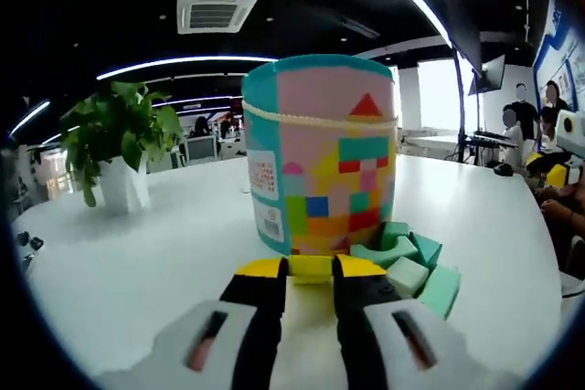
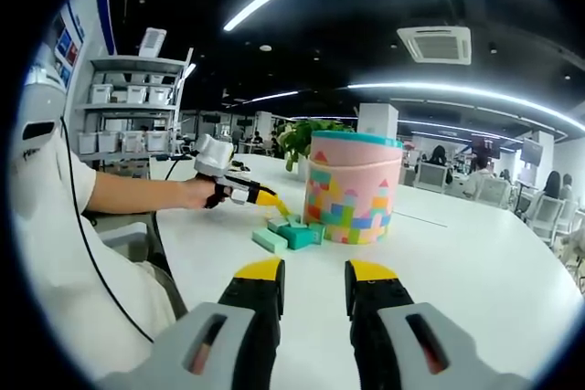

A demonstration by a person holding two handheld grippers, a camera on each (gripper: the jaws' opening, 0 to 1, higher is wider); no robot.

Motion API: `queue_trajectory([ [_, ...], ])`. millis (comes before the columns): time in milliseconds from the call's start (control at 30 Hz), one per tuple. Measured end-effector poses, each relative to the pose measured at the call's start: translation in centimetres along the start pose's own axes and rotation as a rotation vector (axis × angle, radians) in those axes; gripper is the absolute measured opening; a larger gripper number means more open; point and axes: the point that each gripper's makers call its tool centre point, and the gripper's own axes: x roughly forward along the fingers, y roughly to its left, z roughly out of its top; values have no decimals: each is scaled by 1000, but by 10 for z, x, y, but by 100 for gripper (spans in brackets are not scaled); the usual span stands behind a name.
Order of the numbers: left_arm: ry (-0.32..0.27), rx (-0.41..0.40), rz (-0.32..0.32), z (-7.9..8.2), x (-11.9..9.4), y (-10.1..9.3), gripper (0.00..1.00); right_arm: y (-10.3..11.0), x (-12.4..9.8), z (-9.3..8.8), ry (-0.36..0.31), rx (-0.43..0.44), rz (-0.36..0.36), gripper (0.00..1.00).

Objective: Arrange the toys in the designated storage area by placing each visible toy with the group until no toy remains scattered across the table.

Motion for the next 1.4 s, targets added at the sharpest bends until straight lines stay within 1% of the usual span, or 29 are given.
queue_trajectory([
  [33, 1, -3, -5, 2, 3, -1, 21, 0, 0, 0, 0, 0, 1, 26],
  [100, 11, -9, -37, 4, 11, -6, 21, 2, 1, 0, 1, -1, 5, 26],
  [133, 12, -11, -1, 6, 14, -3, 21, 2, 1, 0, 2, -2, 5, 26],
  [200, 3, 13, 6, 9, 16, -2, 21, 1, 0, 1, 1, -2, 4, 26],
  [233, -5, 29, -7, 10, 18, -5, 21, 0, 0, 1, 0, -1, 3, 26],
  [267, 12, 9, -7, 10, 21, -4, 21, -1, 0, 1, -2, 0, 1, 26],
  [400, -3, 5, -9, 14, 22, -3, 20, -2, -1, 0, -2, 4, -1, 26],
  [533, 5, -14, -3, 16, 28, 1, 21, -2, -1, -3, 3, 9, 0, 26],
  [600, 10, -21, -12, 16, 31, -2, 21, 0, -1, -3, 5, 7, 2, 26],
  [633, 17, 12, -15, 15, 33, -3, 21, 0, -1, -3, 3, 6, 3, 26],
  [667, 27, 20, -13, 13, 35, -4, 21, 0, -1, -2, 2, 5, 3, 26],
  [767, 42, 34, -12, 6, 40, -3, 21, -2, -1, -1, -1, 6, -2, 26],
  [867, 88, 32, -15, -8, 40, -4, 21, -2, -2, -1, -2, 6, -4, 26],
  [933, 75, 40, -9, -7, 37, -3, 21, -2, -2, -1, 0, 4, -2, 26],
  [1000, 53, 2, -14, 0, 35, -2, 22, -3, -2, -2, 4, 6, -3, 26],
  [1067, 32, 0, -14, 6, 32, -1, 22, -3, -1, -3, 4, 8, -4, 26],
  [1167, 27, 19, -9, 7, 33, -1, 22, 0, 1, -3, 6, 7, 2, 26],
  [1267, 28, 16, -21, 6, 33, -2, 21, 1, 1, -3, 7, 5, 6, 26],
  [1300, 28, 17, -26, 7, 37, 2, 21, 1, 1, -3, 6, 2, 6, 26],
  [1367, 22, 25, -38, 7, 38, 4, 21, -1, 0, -2, 6, 0, 0, 26],
  [1400, 23, 10, -38, 7, 38, 5, 21, -5, -2, -1, 3, 3, -9, 26],
])
